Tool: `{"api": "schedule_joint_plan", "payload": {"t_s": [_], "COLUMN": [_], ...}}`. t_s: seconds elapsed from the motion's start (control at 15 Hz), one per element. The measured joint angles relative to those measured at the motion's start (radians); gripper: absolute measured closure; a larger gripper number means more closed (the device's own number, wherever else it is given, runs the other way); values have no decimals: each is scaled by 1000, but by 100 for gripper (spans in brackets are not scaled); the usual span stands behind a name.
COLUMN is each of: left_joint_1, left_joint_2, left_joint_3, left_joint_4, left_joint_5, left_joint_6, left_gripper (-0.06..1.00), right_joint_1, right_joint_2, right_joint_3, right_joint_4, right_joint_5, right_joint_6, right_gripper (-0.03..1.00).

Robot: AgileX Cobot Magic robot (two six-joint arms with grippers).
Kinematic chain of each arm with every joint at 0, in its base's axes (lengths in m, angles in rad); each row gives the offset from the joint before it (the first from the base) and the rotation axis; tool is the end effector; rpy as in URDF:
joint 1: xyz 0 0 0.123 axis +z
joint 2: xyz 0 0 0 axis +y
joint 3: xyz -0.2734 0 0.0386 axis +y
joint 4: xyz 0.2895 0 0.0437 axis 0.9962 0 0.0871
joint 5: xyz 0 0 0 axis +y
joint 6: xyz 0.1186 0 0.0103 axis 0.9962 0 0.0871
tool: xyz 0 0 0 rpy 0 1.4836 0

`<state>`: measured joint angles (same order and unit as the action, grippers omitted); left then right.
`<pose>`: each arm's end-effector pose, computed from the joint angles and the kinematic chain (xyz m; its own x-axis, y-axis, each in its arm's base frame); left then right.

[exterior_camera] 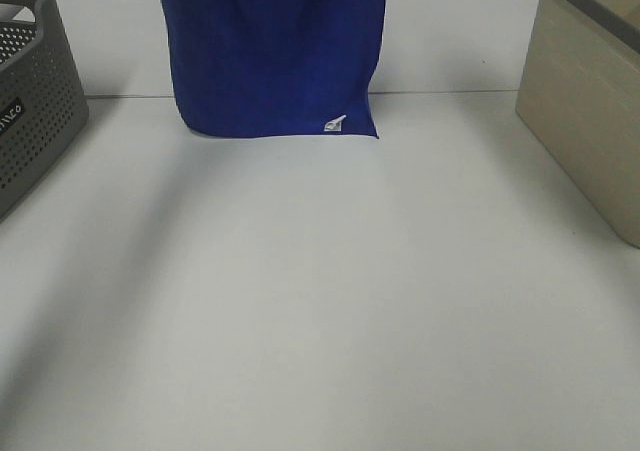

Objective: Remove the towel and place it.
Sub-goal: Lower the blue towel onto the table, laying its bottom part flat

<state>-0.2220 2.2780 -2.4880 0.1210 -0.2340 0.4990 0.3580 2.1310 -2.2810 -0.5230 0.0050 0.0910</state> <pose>0.5687 -0.1318 0.4689 0.5429 0.4702 -0.6959 -0.0862 0.8554 0.5107 0.5373 0.2007 0.4480 0.3420 -0.3191 -0.8839 -0.2256 0.8852 -0.4069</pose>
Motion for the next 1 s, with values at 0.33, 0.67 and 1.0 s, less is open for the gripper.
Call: {"api": "schedule_joint_plan", "payload": {"t_s": [0.33, 0.67, 1.0], "left_joint_1": [-4, -4, -5], "left_joint_2": [-31, -177, -299], "left_joint_3": [0, 0, -5], "left_joint_4": [-1, -31, -110], "left_joint_5": [322, 695, 1024], "left_joint_6": [-165, -196, -195], "left_gripper": [94, 94, 94], "right_joint_1": [33, 47, 49], "right_joint_2": [-54, -168, -274], "right_joint_3": [0, -1, -1], "right_joint_4": [143, 453, 589], "right_joint_5": [275, 595, 821], "right_joint_6": [54, -154, -214], "right_gripper": [95, 95, 95]}}
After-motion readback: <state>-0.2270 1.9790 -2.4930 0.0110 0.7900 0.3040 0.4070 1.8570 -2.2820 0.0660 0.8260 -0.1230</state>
